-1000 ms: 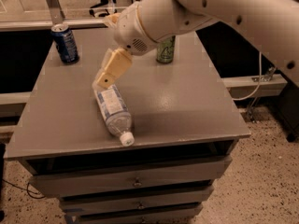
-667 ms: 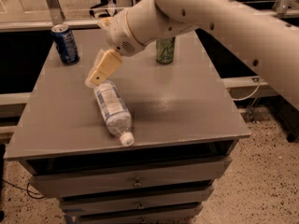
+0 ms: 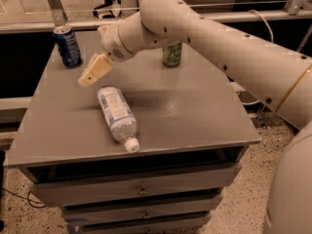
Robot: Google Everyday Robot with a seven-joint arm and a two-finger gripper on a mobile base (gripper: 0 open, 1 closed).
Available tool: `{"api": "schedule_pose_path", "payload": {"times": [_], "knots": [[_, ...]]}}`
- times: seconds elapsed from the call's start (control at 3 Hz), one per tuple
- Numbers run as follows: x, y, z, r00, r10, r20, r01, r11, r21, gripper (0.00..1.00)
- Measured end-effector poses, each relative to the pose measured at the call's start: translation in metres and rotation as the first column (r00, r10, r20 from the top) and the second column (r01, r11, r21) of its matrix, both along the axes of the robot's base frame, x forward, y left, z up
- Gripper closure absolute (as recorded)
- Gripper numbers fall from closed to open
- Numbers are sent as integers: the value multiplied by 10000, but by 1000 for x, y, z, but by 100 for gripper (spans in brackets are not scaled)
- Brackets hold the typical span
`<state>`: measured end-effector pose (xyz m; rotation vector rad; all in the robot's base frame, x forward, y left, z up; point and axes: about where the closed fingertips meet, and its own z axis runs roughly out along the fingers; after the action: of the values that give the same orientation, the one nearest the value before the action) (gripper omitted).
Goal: Move pepsi can near green can
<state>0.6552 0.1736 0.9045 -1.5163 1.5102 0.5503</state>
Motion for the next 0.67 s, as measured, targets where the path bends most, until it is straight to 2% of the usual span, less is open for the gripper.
{"api": "schedule_pose_path", "payload": {"times": [0.67], "knots": [[64, 54, -7, 9978, -662, -67, 666, 9910, 1160, 0]]}}
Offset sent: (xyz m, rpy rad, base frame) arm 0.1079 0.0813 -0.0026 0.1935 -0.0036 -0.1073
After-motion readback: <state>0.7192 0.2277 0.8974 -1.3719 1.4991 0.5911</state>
